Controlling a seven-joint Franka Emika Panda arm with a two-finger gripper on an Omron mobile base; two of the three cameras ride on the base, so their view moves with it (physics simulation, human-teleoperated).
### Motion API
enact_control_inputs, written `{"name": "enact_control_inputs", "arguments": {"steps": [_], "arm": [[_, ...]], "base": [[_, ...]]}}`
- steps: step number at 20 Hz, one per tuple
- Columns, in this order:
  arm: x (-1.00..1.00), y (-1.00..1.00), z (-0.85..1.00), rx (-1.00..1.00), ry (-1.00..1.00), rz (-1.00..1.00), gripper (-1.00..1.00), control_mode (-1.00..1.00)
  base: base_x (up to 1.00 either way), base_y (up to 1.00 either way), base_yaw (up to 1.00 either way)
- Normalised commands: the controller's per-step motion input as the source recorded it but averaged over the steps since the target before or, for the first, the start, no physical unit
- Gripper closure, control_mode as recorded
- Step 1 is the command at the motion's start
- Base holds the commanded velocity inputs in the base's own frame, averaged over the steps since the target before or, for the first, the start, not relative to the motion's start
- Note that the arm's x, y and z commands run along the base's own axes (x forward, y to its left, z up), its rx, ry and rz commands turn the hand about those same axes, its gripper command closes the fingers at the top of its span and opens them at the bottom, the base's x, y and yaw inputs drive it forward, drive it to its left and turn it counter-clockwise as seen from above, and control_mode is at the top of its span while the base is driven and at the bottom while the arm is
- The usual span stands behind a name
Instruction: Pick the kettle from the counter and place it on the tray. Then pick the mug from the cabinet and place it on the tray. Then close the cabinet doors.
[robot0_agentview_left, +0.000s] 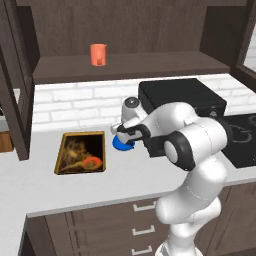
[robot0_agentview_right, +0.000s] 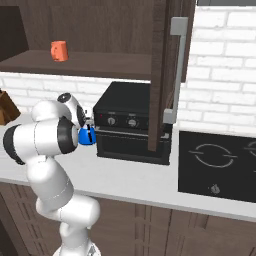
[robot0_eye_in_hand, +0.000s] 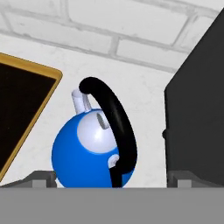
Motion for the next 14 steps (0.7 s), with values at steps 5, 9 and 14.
{"name": "enact_control_inputs", "arguments": {"steps": [5,9,14], "arm": [[0.17,0.0,-0.1,0.0,0.02,0.0,-1.0,-1.0],[0.18,0.0,-0.03,0.0,0.01,0.0,-1.0,-1.0],[0.16,0.0,-0.03,0.0,0.01,0.0,1.0,-1.0]], "base": [[0.0,0.0,0.0],[0.0,0.0,0.0],[0.0,0.0,0.0]]}}
